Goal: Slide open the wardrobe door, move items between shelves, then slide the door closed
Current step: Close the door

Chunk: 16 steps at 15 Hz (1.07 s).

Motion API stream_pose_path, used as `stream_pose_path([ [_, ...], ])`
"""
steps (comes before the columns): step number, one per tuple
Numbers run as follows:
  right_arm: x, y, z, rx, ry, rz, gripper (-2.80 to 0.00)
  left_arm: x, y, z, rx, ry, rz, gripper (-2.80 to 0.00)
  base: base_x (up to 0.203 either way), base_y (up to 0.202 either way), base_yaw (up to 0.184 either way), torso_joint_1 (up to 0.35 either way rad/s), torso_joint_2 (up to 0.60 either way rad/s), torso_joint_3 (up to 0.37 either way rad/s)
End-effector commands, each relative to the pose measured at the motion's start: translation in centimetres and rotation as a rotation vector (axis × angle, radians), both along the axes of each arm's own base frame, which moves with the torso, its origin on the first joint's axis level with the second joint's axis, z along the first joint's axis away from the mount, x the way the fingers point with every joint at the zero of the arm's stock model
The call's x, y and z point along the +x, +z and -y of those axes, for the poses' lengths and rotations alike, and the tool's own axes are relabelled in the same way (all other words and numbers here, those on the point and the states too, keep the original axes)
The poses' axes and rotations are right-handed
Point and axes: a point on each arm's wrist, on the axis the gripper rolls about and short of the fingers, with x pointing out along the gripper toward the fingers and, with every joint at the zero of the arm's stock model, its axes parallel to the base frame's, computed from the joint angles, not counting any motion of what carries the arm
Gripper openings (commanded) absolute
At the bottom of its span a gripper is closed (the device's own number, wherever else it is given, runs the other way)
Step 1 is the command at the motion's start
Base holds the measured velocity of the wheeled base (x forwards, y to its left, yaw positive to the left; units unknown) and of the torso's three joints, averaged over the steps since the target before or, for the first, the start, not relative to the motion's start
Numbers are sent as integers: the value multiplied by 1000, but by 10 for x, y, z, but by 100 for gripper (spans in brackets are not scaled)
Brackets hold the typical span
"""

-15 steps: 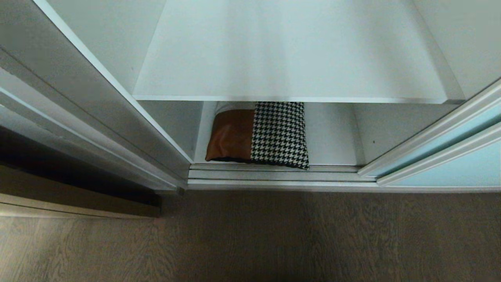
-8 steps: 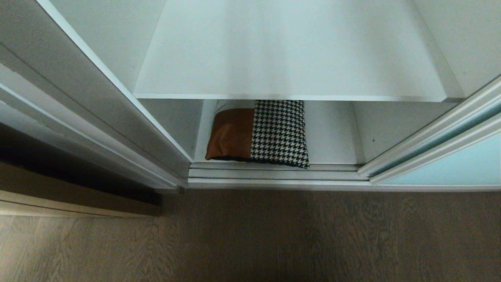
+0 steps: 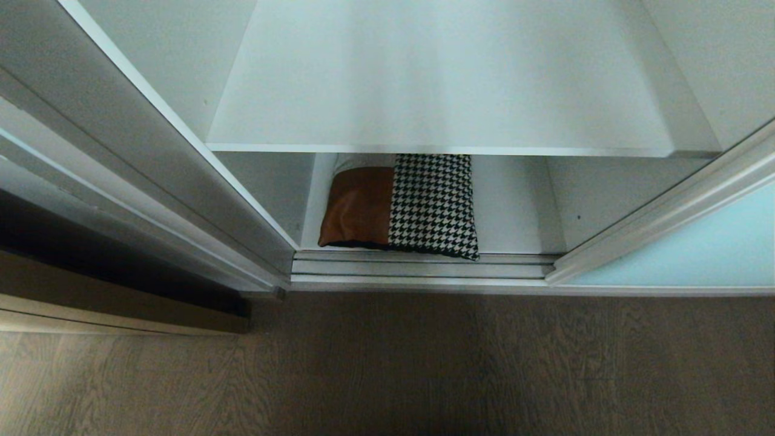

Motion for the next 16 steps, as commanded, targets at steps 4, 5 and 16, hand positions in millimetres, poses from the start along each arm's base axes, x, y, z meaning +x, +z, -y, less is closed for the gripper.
stream_pose_path([
  [4,-34,-7,-42,-59,172,-7,-280,0,0,0,0,0,-3,-280,0,0,0,0,0,0],
  [5,-40,-9,-50,-68,214,-18,-280,0,0,0,0,0,-3,-280,0,0,0,0,0,0],
  [16,-49,1,-60,-47,331,-72,-280,0,0,0,0,0,-3,-280,0,0,0,0,0,0],
])
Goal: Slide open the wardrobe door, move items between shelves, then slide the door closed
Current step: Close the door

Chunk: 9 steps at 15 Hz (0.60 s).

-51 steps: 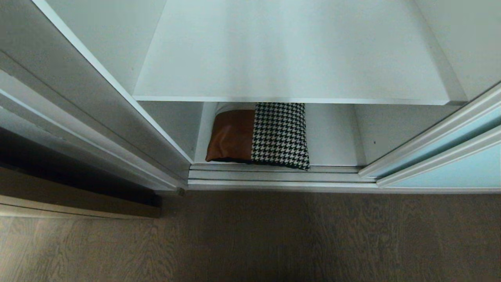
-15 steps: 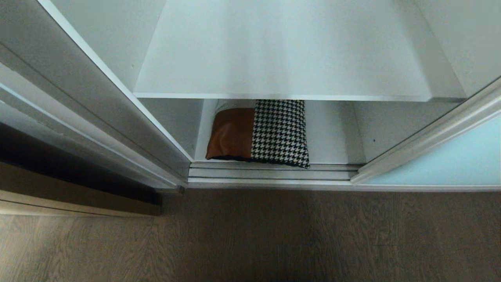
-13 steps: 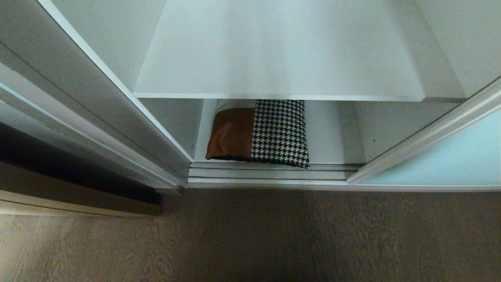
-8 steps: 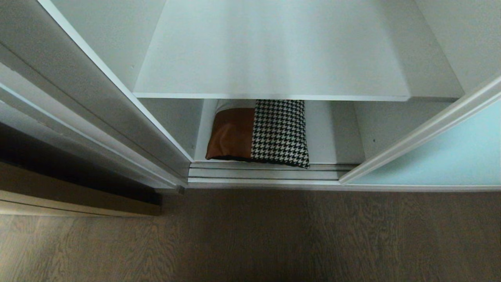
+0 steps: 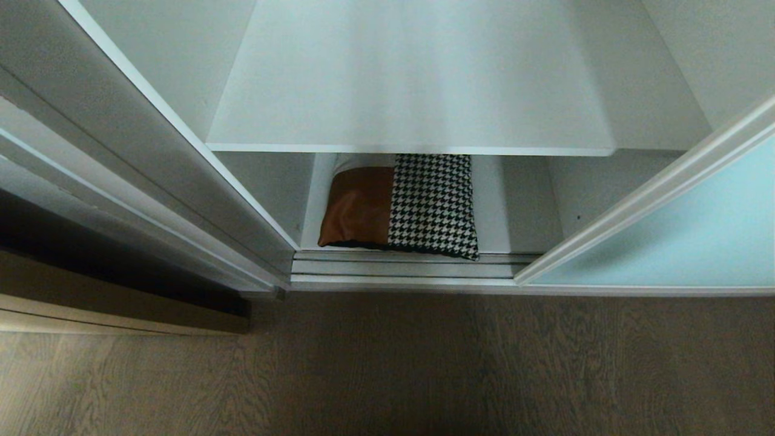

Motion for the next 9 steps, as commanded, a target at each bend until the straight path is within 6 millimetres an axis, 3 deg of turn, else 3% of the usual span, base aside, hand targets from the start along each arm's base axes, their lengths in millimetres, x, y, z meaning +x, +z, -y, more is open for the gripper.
stream_pose_path([
  [1,10,12,11,28,-83,11,-280,0,0,0,1,0,-3,-280,0,0,0,0,0,0],
  [5,29,35,34,72,-266,48,-280,0,0,0,1,0,-3,-280,0,0,0,0,0,0],
  [9,46,40,47,126,-269,4,-280,0,0,0,1,0,-3,-280,0,0,0,0,0,0],
])
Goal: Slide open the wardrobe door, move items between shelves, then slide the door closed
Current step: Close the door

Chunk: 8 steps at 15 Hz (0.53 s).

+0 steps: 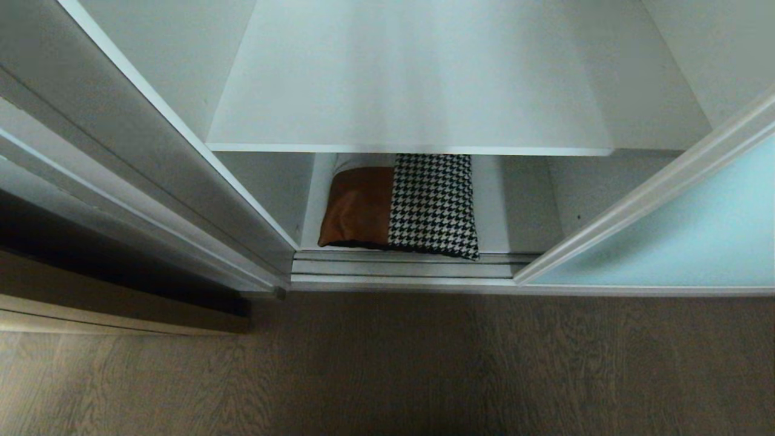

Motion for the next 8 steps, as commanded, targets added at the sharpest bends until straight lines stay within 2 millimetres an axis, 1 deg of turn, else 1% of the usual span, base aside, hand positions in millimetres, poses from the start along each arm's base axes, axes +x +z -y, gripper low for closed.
stream_pose_path([
  [1,11,1,8,40,22,-39,-280,0,0,0,0,0,-3,-280,0,0,0,0,0,0],
  [5,22,0,13,77,54,-79,-280,0,0,0,0,0,-3,-280,0,0,0,0,0,0],
  [8,29,7,15,76,68,-73,-280,0,0,0,0,0,-3,-280,0,0,0,0,0,0],
])
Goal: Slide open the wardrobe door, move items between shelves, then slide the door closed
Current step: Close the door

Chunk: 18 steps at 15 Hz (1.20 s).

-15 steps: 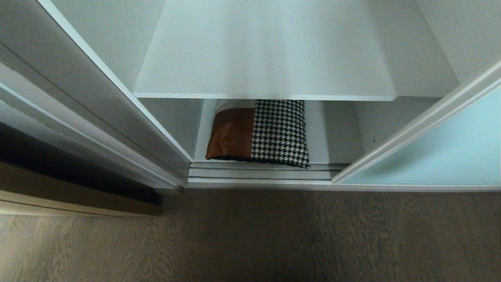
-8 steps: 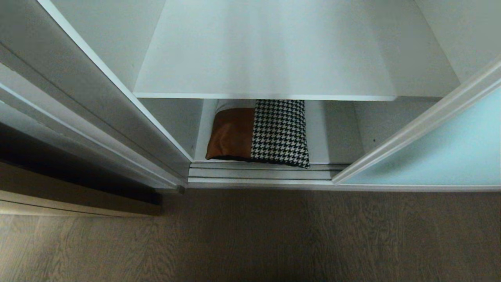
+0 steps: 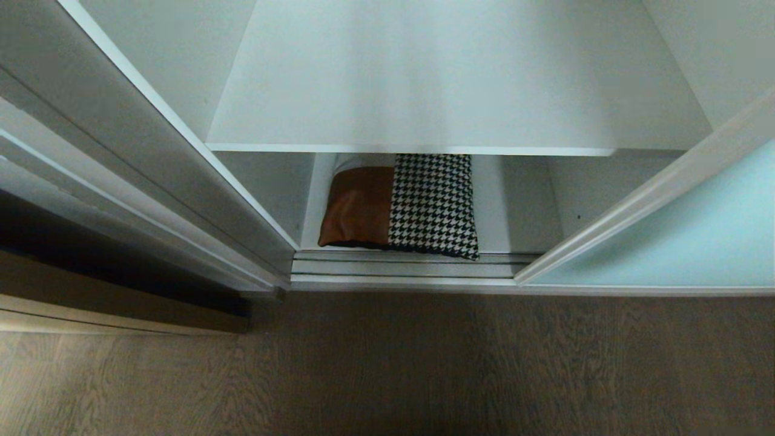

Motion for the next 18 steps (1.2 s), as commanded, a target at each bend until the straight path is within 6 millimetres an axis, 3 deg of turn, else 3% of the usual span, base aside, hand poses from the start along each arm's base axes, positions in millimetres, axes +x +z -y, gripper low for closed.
stream_pose_path([
  [1,8,1,4,12,19,-12,-280,0,0,0,1,0,-3,-280,0,0,0,0,0,0],
  [10,35,10,0,35,87,-18,-280,0,0,0,1,0,-3,-280,0,0,0,0,0,0],
  [18,26,10,-22,31,218,-14,-280,0,0,0,1,0,-3,-280,0,0,0,0,0,0],
])
